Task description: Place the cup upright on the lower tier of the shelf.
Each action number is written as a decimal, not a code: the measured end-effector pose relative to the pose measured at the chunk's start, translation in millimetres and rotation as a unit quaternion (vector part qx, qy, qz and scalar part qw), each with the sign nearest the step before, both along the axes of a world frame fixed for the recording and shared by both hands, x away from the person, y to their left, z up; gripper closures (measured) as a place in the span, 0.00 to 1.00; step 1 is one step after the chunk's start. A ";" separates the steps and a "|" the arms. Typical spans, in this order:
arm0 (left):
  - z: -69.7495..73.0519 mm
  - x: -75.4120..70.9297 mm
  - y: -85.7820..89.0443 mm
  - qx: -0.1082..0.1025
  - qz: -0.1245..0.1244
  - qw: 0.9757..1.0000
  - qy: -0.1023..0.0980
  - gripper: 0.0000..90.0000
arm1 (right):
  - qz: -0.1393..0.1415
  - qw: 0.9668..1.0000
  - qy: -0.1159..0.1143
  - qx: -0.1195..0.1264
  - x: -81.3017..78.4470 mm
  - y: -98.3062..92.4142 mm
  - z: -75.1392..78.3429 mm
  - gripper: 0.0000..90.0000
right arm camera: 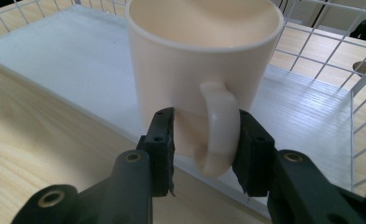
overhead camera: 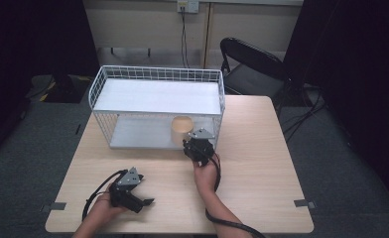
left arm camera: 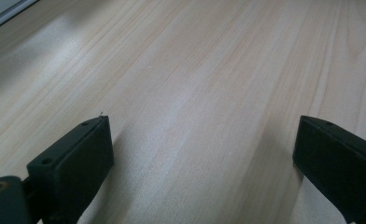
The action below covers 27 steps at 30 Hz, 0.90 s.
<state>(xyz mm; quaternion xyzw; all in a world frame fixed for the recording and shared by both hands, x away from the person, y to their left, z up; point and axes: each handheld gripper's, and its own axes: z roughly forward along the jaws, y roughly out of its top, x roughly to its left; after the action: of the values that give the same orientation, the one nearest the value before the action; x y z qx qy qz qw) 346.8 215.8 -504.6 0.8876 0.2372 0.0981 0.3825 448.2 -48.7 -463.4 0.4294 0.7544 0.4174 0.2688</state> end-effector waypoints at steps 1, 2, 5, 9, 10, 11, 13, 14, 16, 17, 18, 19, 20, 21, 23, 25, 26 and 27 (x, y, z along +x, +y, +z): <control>0.0 -0.1 0.0 0.000 0.000 1.000 0.000 0.05 | -0.002 1.000 -0.003 -0.003 0.6 1.3 0.3 0.70; 0.0 0.0 0.0 0.000 0.000 1.000 0.000 0.05 | -0.005 1.000 -0.007 -0.003 1.2 3.2 0.6 0.69; 0.0 0.0 -0.1 -0.001 0.000 1.000 0.000 0.05 | -0.009 1.000 -0.009 -0.003 3.3 7.1 0.7 0.67; 0.0 0.0 0.0 0.000 0.000 1.000 0.000 0.05 | -0.013 1.000 -0.012 -0.008 5.9 11.7 0.0 0.65; 0.0 -0.1 0.0 0.000 0.001 1.000 0.000 0.05 | -0.014 1.000 -0.010 -0.008 6.5 12.1 -0.7 0.63; 0.0 -0.1 0.0 0.000 0.001 1.000 0.000 0.05 | -0.014 1.000 -0.010 -0.008 6.5 12.1 -0.7 0.63; 0.0 0.0 0.0 0.000 0.000 1.000 0.000 0.05 | -0.012 1.000 -0.012 -0.016 6.1 12.1 -0.9 0.57; 0.0 -0.1 0.0 0.000 0.000 1.000 0.000 0.05 | -0.012 1.000 -0.013 -0.017 5.7 11.2 -0.8 0.54; 0.0 0.0 0.0 0.000 0.000 1.000 0.000 0.05 | -0.012 1.000 -0.011 -0.013 5.1 8.4 -0.3 0.50; 0.0 0.0 0.0 0.000 0.000 1.000 0.000 0.05 | -0.010 1.000 -0.008 -0.011 4.7 6.9 0.3 0.49; 0.0 0.0 0.0 0.000 0.000 1.000 0.000 0.05 | -0.007 1.000 -0.007 -0.010 4.4 5.5 1.1 0.46; 0.0 -0.1 0.0 0.000 0.000 1.000 0.000 0.05 | -0.004 1.000 -0.002 -0.008 4.3 4.3 1.9 0.43; 0.0 -0.1 0.0 0.000 0.000 1.000 0.000 0.05 | -0.003 1.000 0.002 -0.006 4.1 3.0 3.0 0.41; 0.0 0.0 0.0 0.000 0.000 1.000 0.000 0.05 | -0.002 1.000 0.001 -0.003 3.2 1.5 4.2 0.40; 0.0 0.0 0.0 0.000 0.000 1.000 0.000 0.05 | -0.002 1.000 0.003 -0.003 1.9 -0.9 6.4 0.38; 0.0 0.0 0.0 0.000 0.000 1.000 0.000 0.05 | 0.001 1.000 0.007 0.003 0.0 -3.9 8.8 0.35; 0.0 0.0 0.0 0.000 0.000 1.000 0.000 0.05 | 0.001 1.000 0.007 0.003 -0.6 -4.8 9.4 0.34; 0.0 0.0 0.0 0.000 0.000 1.000 0.000 0.05 | 0.004 1.000 0.009 0.004 -1.2 -5.9 9.9 0.32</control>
<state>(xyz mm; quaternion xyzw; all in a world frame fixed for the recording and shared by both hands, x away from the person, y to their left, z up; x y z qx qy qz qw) 346.8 215.8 -504.6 0.8875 0.2373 0.0980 0.3826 447.0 -54.5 -453.6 0.4310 0.7568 0.4178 0.2585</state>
